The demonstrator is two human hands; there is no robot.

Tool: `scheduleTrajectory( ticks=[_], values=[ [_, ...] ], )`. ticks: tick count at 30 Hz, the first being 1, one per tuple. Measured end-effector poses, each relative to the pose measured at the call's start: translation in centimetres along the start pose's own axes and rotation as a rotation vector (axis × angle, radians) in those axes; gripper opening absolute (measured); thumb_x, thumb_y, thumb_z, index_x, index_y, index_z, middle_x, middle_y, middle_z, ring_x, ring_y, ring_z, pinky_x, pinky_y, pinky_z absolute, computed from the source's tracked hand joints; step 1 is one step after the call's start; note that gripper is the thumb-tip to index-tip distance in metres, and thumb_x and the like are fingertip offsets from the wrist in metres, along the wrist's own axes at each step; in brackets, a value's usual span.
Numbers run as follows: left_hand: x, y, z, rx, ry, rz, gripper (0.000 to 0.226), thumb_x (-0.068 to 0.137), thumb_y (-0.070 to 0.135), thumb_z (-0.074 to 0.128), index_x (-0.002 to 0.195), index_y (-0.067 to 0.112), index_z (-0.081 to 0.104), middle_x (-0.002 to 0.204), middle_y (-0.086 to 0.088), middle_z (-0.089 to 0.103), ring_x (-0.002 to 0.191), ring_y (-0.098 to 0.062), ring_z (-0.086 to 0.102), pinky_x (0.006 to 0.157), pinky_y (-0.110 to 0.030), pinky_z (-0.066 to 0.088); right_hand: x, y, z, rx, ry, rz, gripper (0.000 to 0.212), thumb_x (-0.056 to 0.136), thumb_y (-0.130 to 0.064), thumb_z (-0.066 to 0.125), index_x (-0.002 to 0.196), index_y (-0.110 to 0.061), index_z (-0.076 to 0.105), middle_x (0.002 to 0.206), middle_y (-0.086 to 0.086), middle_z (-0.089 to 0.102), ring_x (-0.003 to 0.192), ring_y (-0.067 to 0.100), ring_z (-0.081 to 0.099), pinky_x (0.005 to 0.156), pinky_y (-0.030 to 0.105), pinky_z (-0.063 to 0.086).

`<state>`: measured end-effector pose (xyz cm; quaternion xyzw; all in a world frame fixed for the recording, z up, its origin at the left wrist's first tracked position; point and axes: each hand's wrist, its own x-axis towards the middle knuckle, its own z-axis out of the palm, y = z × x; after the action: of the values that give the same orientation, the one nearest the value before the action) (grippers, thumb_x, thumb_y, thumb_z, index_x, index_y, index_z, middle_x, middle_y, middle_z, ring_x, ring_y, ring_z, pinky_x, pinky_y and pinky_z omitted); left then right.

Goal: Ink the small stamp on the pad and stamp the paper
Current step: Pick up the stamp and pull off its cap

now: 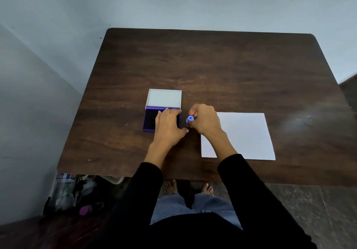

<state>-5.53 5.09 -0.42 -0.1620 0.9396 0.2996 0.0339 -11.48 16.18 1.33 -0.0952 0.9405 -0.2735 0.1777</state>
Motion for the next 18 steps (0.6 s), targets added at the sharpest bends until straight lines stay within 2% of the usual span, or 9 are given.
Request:
scheduleTrajectory(
  ticks=[4,6,9,12,15,18],
  values=[
    [-0.2,0.5,0.5,0.015,0.057,-0.006,0.062,0.073,0.032,0.076,0.129,0.016,0.053,0.129,-0.006,0.058,0.126,-0.022,0.047,0.117,-0.041,0.017,-0.2,0.6,0.1,0.077,0.053,-0.009,0.014,0.076,-0.011,0.07,0.09,-0.01,0.069,0.092,0.013,0.07,0.082,0.025,0.063,0.065,0.028,0.047],
    [-0.3,0.7,0.6,0.0,0.098,-0.027,0.058,0.074,0.033,0.076,0.126,0.016,0.055,0.126,-0.005,0.06,0.123,-0.02,0.049,0.118,-0.041,0.014,-0.1,0.6,-0.4,0.212,0.085,0.01,0.013,0.075,-0.014,0.073,0.087,-0.009,0.071,0.088,0.011,0.072,0.078,0.02,0.063,0.066,0.025,0.047],
    [-0.2,1.3,0.4,-0.089,0.165,-0.059,0.049,0.076,0.034,0.075,0.12,0.018,0.06,0.118,-0.001,0.066,0.117,-0.017,0.055,0.118,-0.044,0.013,-0.1,0.6,-1.4,0.446,0.108,0.064,0.015,0.074,-0.016,0.074,0.087,-0.009,0.072,0.084,0.009,0.072,0.077,0.018,0.065,0.071,0.029,0.054],
    [0.1,1.8,0.2,-0.203,0.19,-0.065,0.037,0.078,0.033,0.073,0.111,0.018,0.064,0.109,0.001,0.07,0.108,-0.016,0.06,0.115,-0.047,0.021,0.2,0.4,-1.8,0.631,0.102,0.137,0.008,0.075,-0.011,0.071,0.083,-0.011,0.072,0.085,0.011,0.072,0.073,0.018,0.067,0.07,0.03,0.058],
    [0.1,2.4,0.0,-0.359,0.199,-0.067,0.03,0.078,0.025,0.074,0.106,0.015,0.067,0.105,-0.002,0.071,0.102,-0.018,0.062,0.104,-0.048,0.041,0.4,0.5,-1.9,0.765,0.076,0.222,0.011,0.078,-0.011,0.071,0.089,-0.01,0.072,0.092,0.011,0.072,0.075,0.017,0.068,0.06,0.019,0.055],
    [-0.1,2.7,0.2,-0.473,0.215,-0.086,0.03,0.077,0.021,0.075,0.105,0.014,0.067,0.107,-0.003,0.071,0.101,-0.016,0.063,0.095,-0.035,0.05,0.5,0.4,-2.1,0.86,0.049,0.28,0.017,0.075,-0.017,0.077,0.09,-0.011,0.071,0.09,0.007,0.07,0.079,0.017,0.069,0.057,0.019,0.054]
  ],
)
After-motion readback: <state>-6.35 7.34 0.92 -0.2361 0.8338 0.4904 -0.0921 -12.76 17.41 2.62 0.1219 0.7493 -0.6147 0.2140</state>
